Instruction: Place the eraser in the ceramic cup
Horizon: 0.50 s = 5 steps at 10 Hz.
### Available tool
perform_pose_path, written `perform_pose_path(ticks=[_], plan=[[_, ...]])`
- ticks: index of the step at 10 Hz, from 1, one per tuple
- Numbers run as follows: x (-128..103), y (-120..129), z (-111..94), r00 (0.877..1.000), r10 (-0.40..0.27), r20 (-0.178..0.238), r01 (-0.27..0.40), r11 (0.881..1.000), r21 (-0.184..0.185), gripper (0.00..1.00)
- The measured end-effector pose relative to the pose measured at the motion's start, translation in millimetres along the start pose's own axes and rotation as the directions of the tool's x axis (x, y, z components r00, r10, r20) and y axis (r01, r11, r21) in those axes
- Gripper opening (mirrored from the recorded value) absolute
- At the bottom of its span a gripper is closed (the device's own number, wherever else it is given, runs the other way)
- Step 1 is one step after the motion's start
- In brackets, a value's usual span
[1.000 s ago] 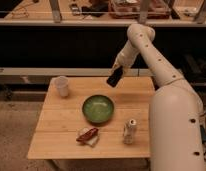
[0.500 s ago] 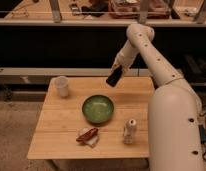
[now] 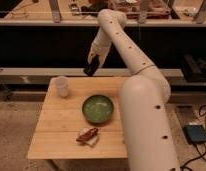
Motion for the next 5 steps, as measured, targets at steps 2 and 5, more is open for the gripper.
perform_pose_path(ticks=[2, 5], plan=[[-1, -45, 2, 0.999, 0.028, -0.033, -0.026, 0.999, 0.034, 0.0], [-3, -59, 9, 0.998, 0.043, -0.035, -0.041, 0.997, 0.063, 0.0]])
